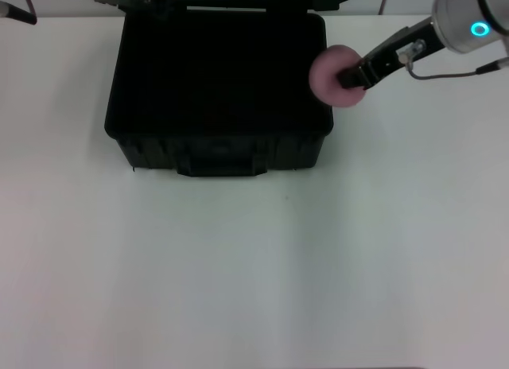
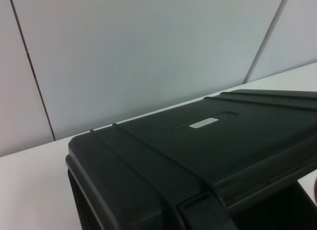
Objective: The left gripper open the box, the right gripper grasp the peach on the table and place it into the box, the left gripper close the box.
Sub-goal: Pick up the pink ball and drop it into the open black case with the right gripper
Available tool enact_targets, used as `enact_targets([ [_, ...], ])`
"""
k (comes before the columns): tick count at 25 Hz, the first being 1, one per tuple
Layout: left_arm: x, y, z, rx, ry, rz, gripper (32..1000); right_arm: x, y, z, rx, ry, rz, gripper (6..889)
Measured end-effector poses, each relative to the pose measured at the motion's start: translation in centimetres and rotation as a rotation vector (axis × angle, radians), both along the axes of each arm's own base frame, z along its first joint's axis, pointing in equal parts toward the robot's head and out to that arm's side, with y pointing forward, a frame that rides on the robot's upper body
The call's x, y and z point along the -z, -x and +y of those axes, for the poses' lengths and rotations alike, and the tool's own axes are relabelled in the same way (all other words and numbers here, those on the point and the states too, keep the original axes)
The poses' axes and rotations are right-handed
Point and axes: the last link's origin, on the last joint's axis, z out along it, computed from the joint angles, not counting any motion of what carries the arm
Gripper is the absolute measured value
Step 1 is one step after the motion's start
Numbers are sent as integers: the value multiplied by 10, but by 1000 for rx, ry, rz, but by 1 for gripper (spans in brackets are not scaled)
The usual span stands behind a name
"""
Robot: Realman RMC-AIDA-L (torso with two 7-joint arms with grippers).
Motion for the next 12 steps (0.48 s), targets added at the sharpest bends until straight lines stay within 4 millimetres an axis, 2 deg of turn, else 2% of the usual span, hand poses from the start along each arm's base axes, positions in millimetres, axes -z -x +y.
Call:
enact_targets([
  [12, 0, 0, 0, 0, 0, 0, 391, 30, 7, 6, -73, -31, 39, 34],
])
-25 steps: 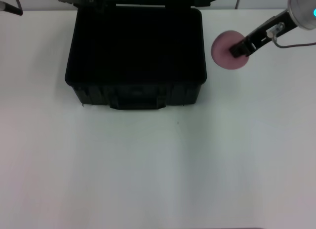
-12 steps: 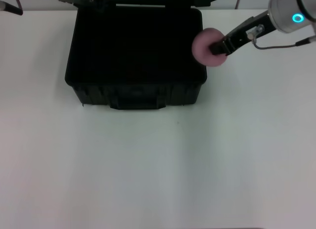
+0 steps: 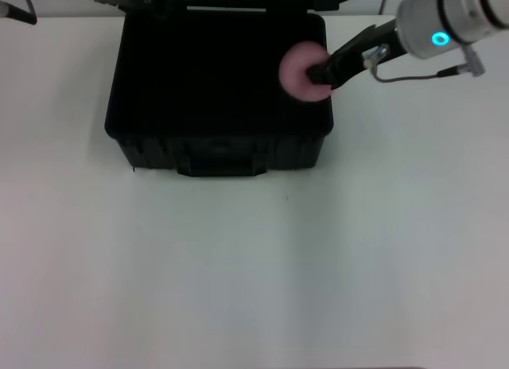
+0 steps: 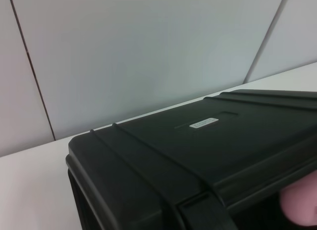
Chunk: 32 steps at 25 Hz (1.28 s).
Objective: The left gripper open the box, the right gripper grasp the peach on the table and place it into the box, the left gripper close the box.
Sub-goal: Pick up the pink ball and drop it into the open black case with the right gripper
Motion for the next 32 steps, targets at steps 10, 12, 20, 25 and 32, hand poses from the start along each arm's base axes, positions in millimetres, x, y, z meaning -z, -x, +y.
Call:
enact_targets([
  [10, 0, -1, 0, 2, 0, 0, 392, 19, 1, 3, -27, -31, 42, 35],
  [12, 0, -1, 0, 3, 0, 0, 392, 21, 2, 4, -31, -42, 49, 35],
  [20, 0, -2, 0, 5, 0, 0, 393, 31, -1, 5, -42, -65, 35, 46],
  [25, 0, -2, 0, 6, 0, 0, 393, 32, -4, 7, -31, -85, 41, 54],
  [32, 0, -3, 1, 8, 0, 0, 394, 33, -6, 8, -28, -95, 48, 65],
])
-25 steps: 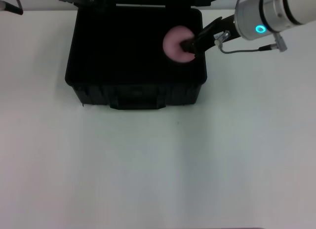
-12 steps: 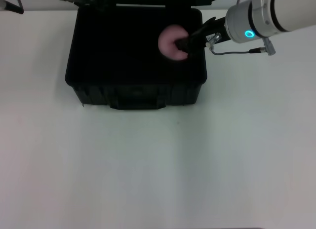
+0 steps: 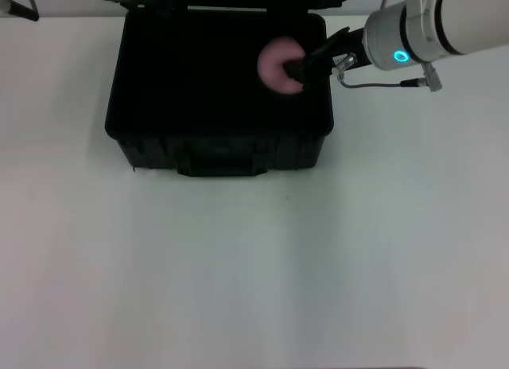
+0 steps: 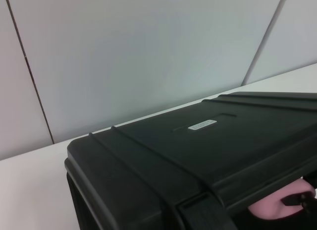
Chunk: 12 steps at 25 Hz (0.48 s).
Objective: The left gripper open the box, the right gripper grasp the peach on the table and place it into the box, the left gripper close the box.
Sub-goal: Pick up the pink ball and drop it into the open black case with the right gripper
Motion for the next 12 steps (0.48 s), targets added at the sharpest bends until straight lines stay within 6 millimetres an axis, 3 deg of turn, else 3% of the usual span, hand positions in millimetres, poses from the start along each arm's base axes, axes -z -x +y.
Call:
enact_targets([
  [12, 0, 0, 0, 1, -1, 0, 395, 2, 0, 1, 5, 2, -4, 84],
])
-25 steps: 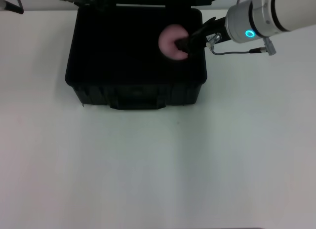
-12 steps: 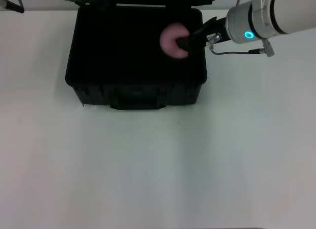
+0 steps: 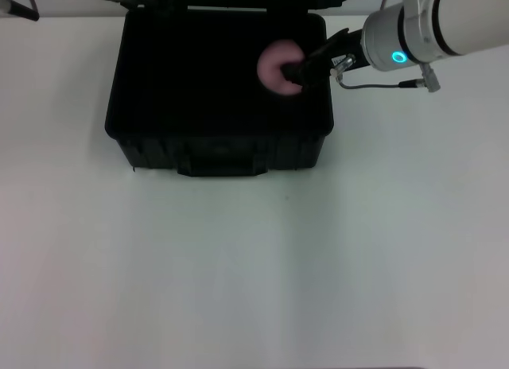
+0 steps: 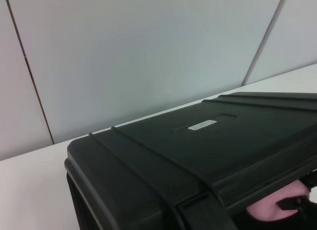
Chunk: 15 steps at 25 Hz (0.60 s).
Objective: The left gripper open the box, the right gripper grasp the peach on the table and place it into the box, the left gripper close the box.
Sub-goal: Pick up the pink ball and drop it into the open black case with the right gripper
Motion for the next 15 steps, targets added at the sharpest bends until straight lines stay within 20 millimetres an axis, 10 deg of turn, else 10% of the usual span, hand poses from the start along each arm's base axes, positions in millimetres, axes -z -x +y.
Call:
enact_targets([
  [4, 0, 0, 0, 0, 0, 1, 395, 0, 0, -1, 1, 4, 0, 90],
  [15, 0, 1, 0, -1, -1, 0, 396, 0, 0, -1, 5, 5, 1, 539],
])
